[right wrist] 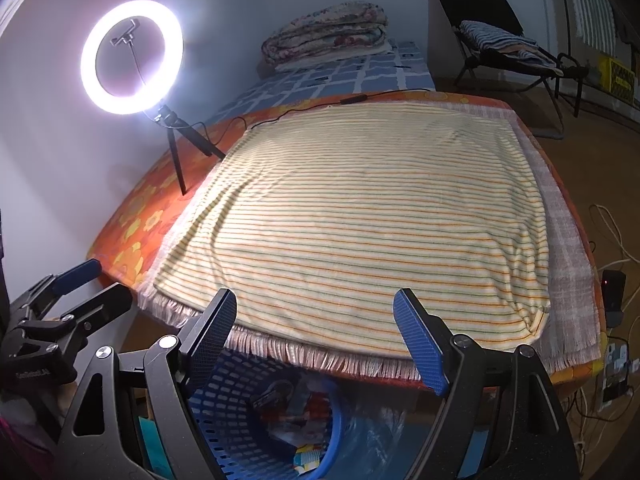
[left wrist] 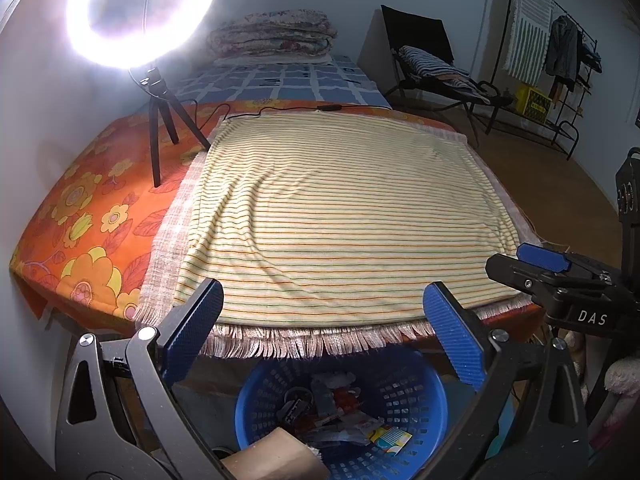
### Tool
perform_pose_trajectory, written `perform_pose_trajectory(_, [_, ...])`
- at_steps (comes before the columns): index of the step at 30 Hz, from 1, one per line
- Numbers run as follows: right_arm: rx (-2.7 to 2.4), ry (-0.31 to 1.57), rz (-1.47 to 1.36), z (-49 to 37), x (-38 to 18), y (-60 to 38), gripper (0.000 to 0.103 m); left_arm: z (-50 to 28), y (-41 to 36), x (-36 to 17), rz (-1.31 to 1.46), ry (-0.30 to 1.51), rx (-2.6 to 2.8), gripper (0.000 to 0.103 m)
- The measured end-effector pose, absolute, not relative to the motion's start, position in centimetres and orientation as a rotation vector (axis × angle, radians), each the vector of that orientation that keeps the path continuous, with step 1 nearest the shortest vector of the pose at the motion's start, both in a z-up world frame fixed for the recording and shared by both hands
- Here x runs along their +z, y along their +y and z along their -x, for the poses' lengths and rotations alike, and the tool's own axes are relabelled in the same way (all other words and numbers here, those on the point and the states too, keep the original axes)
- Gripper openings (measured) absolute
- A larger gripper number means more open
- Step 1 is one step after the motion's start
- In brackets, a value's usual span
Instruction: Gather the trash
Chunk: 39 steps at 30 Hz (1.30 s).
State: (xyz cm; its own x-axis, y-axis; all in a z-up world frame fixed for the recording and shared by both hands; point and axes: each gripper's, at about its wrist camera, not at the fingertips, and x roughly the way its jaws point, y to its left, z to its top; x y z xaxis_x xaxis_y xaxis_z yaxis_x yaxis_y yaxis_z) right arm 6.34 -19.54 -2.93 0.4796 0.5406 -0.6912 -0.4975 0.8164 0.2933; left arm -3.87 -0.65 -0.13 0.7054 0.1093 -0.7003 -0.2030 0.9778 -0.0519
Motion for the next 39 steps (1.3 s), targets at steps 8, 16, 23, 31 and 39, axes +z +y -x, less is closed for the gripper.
perform_pose_trajectory(8, [0.634, 0.871, -0.056, -6.34, -3.19, -19.56, 0.081, 3.92, -0.39, -0.29, 0.143, 0.778, 0.183, 0.102])
perform_pose_trajectory(16, [0.637, 0.881, -0.055, -6.33, -3.47, -19.37, 0.081, 3.85, -0.23, -0.33, 0.148, 0.784, 0.186, 0.102])
perform_pose_trajectory(23, [0.638, 0.885, -0.057, -6.31, -3.56, -19.33, 0.081, 3.85, -0.22, -0.36, 0.148, 0.784, 0.185, 0.102])
perform_pose_trajectory(31, [0.639, 0.889, -0.06, -6.28, -3.69, -19.34, 0.081, 3.89, -0.24, -0.35, 0.148, 0.782, 0.187, 0.102])
perform_pose_trajectory(39, [0.64, 0.895, -0.059, -6.16, -3.9, -19.22, 0.081, 3.87, -0.25, -0.34, 0.148, 0.783, 0.187, 0.102])
